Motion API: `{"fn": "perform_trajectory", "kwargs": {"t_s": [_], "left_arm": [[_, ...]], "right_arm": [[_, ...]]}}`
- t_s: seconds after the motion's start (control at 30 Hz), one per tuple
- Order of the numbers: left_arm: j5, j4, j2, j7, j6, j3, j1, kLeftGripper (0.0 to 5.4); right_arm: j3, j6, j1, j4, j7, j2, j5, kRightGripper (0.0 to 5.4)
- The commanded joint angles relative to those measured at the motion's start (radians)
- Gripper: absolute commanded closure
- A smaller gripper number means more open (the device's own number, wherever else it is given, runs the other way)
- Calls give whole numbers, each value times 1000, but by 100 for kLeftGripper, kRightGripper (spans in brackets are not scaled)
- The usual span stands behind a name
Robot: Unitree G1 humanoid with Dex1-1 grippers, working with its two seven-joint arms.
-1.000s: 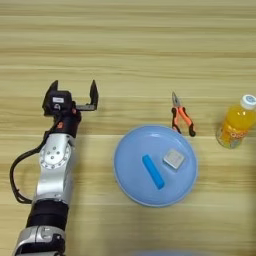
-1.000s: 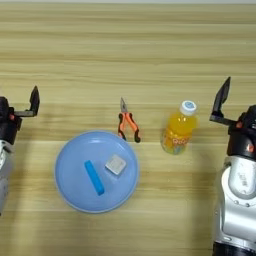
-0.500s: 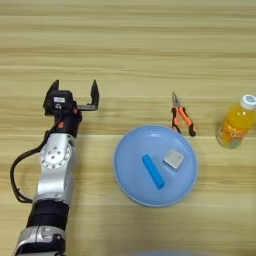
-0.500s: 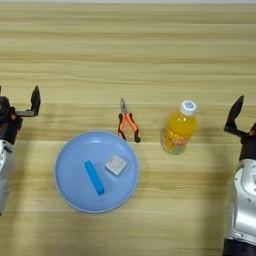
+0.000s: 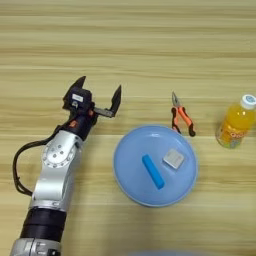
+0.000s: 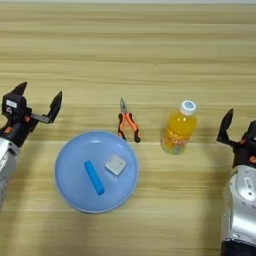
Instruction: Move the objects on the table
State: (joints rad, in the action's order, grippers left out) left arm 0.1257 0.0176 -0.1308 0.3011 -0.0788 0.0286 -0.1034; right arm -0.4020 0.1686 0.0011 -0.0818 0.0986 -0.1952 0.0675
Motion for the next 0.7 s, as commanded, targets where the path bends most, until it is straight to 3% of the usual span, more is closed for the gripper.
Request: {"fn": "perform_trajectory", "kwargs": {"t_s": [0.03,0.17,0.27,0.33,0.47,0.6,0.7], "left_arm": [[5,-115,-12,40,115,67,49,0],[-4,-194,-34,95,193,142,91,0],[-7,-189,-28,86,198,142,92,0],[-5,-161,-18,66,180,114,77,0],[-7,-17,-1,-28,90,6,18,0],[-12,159,-6,-121,-23,-98,-42,0],[-19,265,-18,-149,-104,-141,-71,0]], "right_arm": [[5,5,-5,-6,-4,-7,5,4],[8,2,-3,-3,-4,-6,3,4],[11,2,-3,-4,-4,-5,2,4],[17,4,-3,-6,-7,-4,-1,4],[34,7,-3,-13,-14,-2,-4,4],[47,12,-1,-14,-20,0,-7,4],[54,16,3,-12,-22,2,-10,4]]}}
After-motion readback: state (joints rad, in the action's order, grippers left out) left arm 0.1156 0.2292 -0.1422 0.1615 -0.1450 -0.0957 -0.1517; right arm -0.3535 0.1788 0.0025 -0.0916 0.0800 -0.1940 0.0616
